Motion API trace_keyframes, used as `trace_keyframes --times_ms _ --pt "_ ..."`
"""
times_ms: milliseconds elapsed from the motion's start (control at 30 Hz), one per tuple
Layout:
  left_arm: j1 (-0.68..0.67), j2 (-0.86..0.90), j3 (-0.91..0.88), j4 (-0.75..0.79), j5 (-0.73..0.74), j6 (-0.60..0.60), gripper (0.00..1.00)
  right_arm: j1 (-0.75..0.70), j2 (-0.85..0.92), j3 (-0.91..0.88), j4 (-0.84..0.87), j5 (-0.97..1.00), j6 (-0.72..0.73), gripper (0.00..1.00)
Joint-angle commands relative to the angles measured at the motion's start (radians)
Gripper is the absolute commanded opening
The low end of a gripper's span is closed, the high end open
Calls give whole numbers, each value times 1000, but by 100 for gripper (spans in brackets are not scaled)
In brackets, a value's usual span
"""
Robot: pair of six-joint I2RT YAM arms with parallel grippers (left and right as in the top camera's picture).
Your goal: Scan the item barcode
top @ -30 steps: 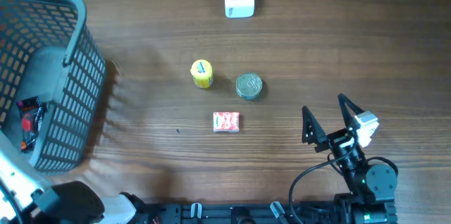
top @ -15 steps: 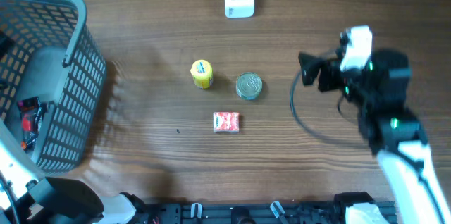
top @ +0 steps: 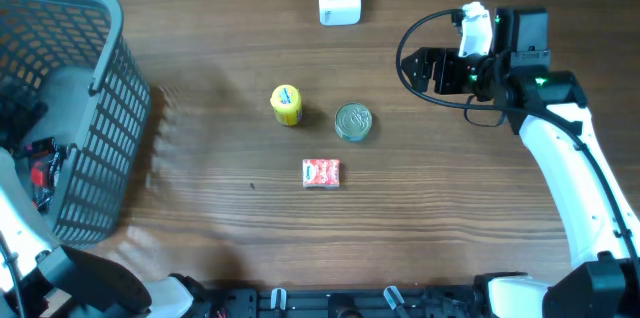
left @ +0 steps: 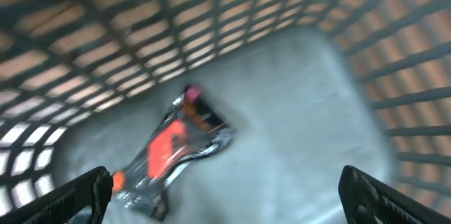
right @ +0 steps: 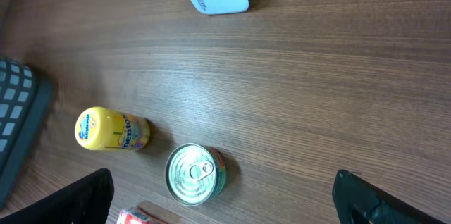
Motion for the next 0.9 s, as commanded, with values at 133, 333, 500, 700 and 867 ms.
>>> trace_keyframes --times_ms 133,333,500,700,867 --pt "8 -19 -103 26 -148 194 100 3 2 -14 8 50 0 100" --pt "26 -12 -109 7 -143 302 100 3 4 -15 7 50 1 100" --pt "27 103 -109 47 -143 393 100 5 6 -15 10 51 3 100" --pt "27 246 -109 86 -145 391 100 5 6 -15 10 76 3 100" --pt "33 322 -109 97 -189 394 100 5 6 -15 10 80 4 100"
